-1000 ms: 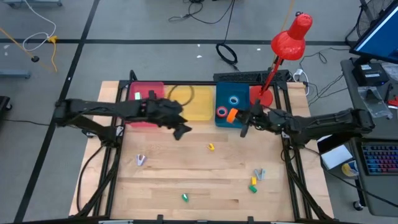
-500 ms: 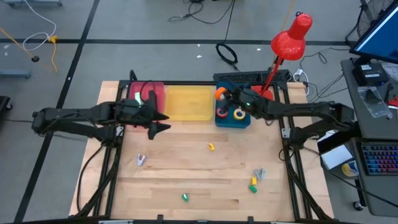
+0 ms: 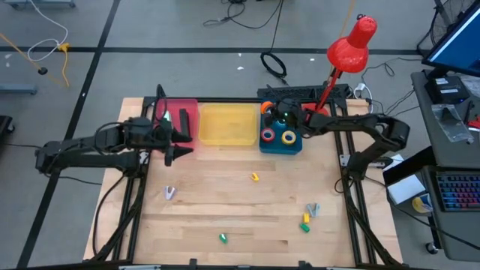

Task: Pick and place Stapler, Stapler remover, tape
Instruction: Put the orange tape into the blue bin

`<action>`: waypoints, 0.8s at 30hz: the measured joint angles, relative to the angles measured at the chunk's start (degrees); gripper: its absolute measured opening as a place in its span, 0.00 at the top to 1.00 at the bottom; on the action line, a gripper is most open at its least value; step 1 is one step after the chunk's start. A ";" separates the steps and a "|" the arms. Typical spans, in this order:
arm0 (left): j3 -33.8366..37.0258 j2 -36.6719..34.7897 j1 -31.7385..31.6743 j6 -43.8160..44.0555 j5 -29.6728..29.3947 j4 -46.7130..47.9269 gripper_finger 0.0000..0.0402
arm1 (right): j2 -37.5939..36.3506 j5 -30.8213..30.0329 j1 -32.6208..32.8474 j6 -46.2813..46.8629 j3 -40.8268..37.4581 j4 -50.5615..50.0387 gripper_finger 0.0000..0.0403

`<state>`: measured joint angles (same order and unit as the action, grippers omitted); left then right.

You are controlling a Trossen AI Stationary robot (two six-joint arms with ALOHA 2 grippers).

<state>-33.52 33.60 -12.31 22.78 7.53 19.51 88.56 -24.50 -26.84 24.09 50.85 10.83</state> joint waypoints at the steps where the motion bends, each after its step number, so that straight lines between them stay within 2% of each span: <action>1: 0.57 -0.36 -0.62 0.04 0.76 -0.04 0.32 | 0.45 0.47 -0.40 0.70 0.00 -0.06 0.91; 6: 1.83 -1.18 -2.88 -0.04 4.81 -0.05 0.32 | 2.43 0.76 -2.33 3.90 0.00 -0.63 0.91; 16: 1.97 -1.00 -5.96 -2.15 7.91 0.00 0.32 | 8.20 3.49 -4.76 8.30 -0.04 -1.01 0.91; 24: 1.97 -1.00 -8.45 -3.32 10.52 0.02 0.32 | 9.28 5.31 -6.62 12.86 -0.04 -0.52 0.91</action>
<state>-31.55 32.60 -20.75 19.45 18.06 19.53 97.84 -19.19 -33.46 36.95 50.81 10.31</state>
